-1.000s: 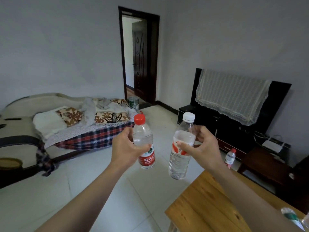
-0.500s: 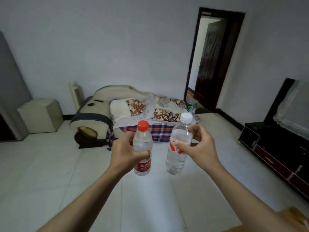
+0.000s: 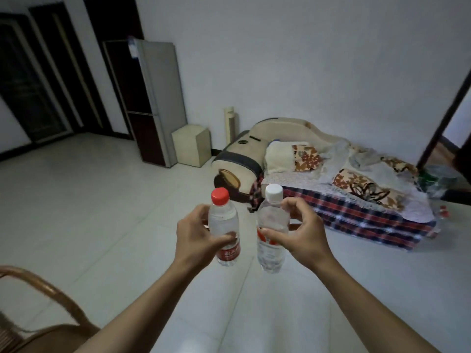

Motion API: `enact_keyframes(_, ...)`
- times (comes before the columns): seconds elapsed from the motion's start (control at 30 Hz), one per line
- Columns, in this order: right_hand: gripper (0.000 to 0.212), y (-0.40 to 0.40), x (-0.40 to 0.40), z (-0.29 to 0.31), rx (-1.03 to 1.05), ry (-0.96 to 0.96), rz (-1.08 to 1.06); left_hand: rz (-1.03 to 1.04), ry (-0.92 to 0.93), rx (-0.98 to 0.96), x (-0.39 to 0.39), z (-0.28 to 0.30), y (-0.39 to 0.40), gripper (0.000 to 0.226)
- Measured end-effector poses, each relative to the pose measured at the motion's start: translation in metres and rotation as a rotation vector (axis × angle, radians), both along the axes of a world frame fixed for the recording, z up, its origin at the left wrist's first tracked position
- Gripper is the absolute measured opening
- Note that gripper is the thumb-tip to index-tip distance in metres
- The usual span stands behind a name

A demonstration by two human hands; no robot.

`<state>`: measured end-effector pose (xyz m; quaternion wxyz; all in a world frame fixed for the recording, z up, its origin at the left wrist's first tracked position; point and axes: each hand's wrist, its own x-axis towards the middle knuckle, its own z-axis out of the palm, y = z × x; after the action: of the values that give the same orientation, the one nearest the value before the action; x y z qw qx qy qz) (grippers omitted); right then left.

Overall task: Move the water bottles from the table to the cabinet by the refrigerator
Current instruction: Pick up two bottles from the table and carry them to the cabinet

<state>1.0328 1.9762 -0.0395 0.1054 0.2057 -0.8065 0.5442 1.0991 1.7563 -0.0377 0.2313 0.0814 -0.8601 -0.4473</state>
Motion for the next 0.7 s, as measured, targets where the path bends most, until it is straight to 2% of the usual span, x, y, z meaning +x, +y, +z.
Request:
enact_keyframes(0.33, 0.060, -0.047, 0.015, 0.009, -0.051, 0.031, 0.216, 0.251, 0.039, 0.004, 0.066, 0.027, -0.024, 0.054)
enact_keyframes(0.7, 0.061, -0.076, 0.082, 0.047, -0.114, 0.043, 0.241, 0.289, 0.137, 0.040, 0.142, 0.048, -0.058, 0.058)
